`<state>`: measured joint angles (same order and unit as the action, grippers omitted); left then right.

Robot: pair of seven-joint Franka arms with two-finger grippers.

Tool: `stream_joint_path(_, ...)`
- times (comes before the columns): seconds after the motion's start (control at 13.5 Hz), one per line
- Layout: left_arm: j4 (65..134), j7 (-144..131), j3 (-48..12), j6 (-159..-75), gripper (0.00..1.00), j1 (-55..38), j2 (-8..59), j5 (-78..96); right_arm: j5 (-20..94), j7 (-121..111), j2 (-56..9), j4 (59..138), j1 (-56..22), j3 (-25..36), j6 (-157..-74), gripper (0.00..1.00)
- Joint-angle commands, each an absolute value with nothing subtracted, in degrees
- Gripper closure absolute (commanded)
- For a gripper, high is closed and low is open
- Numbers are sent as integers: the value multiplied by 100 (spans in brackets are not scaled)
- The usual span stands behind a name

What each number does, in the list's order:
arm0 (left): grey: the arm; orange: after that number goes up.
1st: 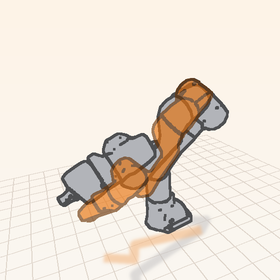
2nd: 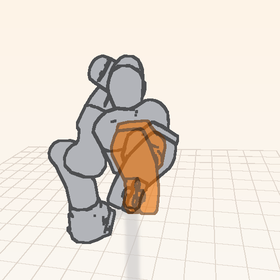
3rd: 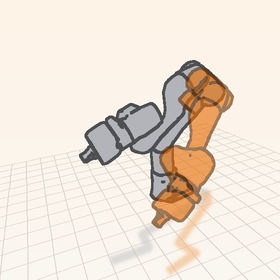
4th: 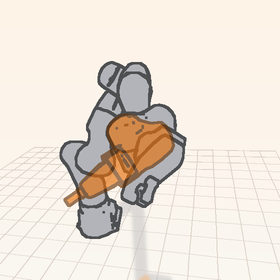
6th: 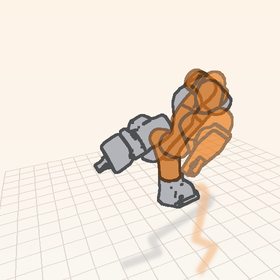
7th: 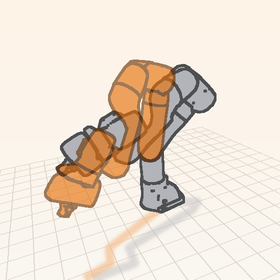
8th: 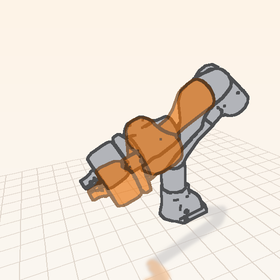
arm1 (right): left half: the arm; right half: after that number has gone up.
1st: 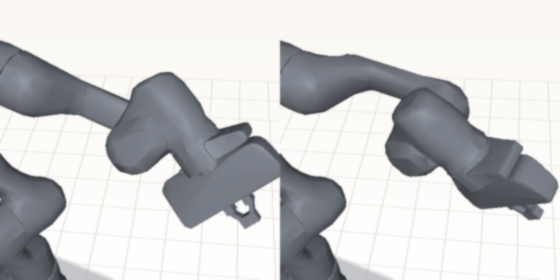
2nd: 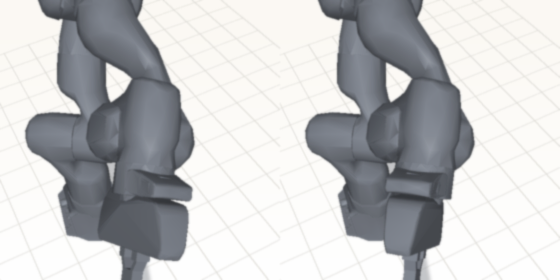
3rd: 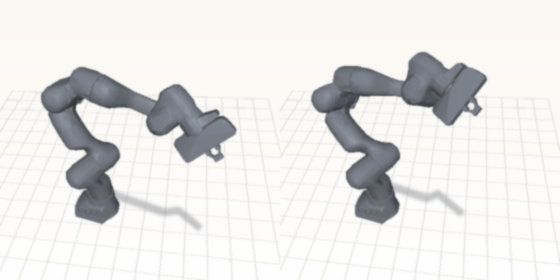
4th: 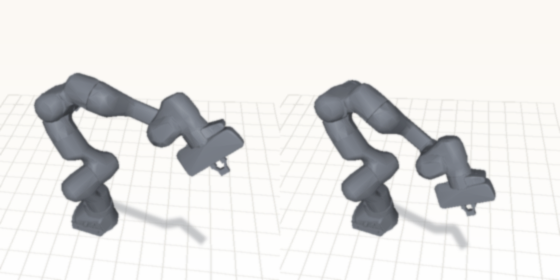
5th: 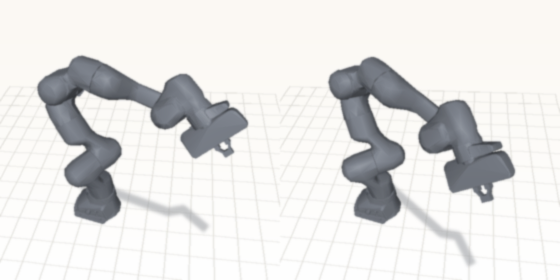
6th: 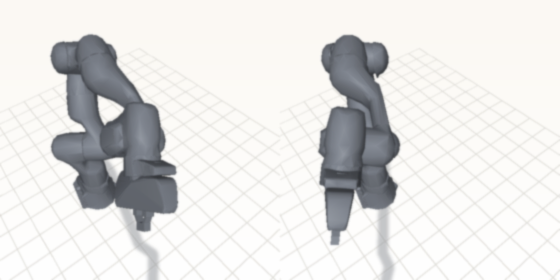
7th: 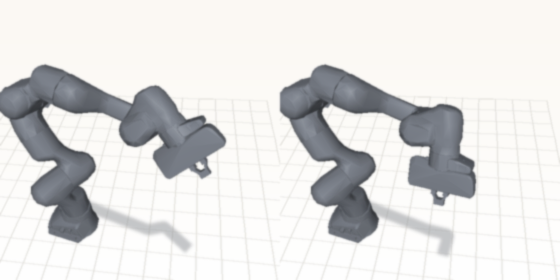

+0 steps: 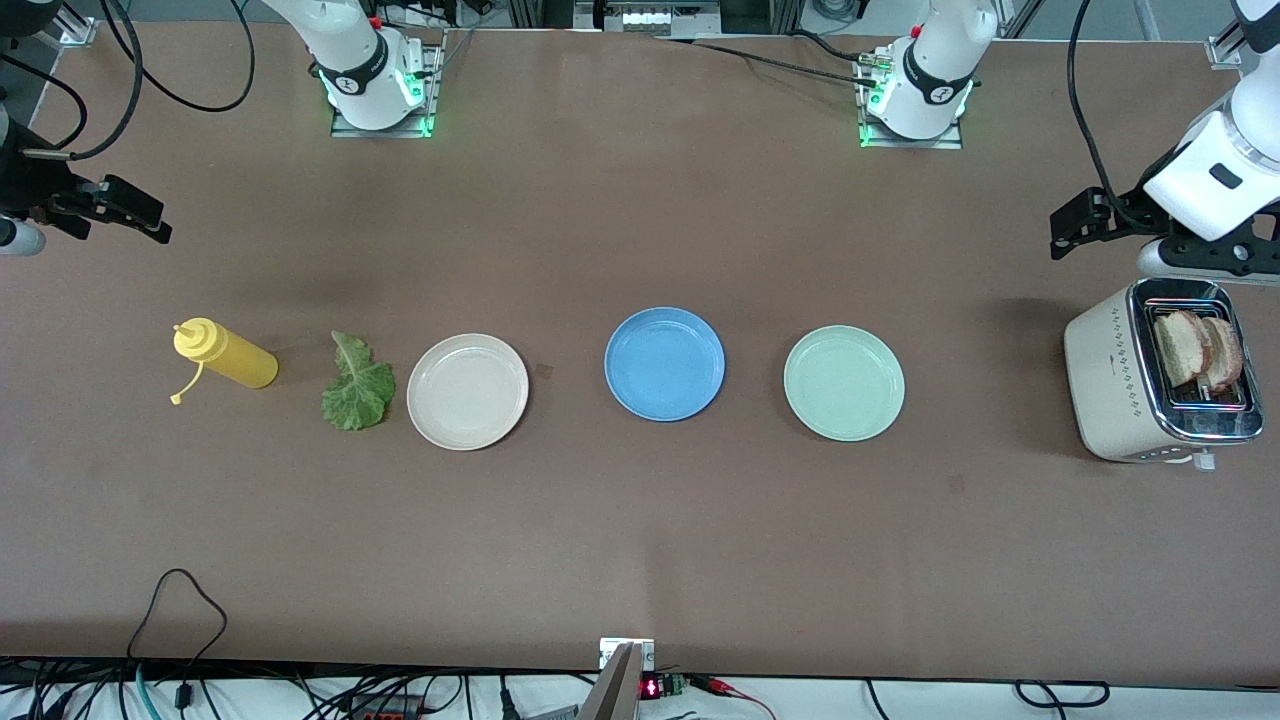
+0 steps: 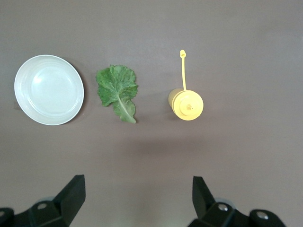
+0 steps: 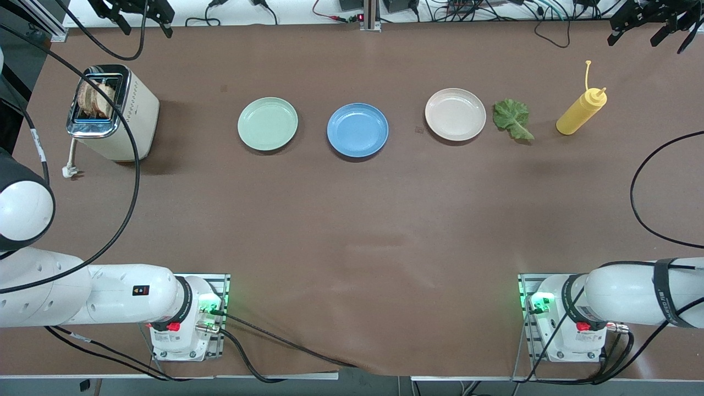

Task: Make sandwich in blue plate with both arms
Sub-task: 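Move the left gripper over the toaster toward the bread slices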

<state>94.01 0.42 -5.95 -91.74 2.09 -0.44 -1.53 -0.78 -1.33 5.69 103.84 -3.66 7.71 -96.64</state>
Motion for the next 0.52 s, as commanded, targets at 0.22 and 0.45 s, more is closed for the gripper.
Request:
stream_joint_path(0.22, 8921, 114, -624, -9088, 0, 246, 307, -229, -79, -158, 650, 10450, -299, 729, -9738, 0)
stream_joint_path(0.45, 8930, 71, -633, -9062, 0, 255, 308, -220, -79, -158, 650, 10459, -299, 729, -9738, 0)
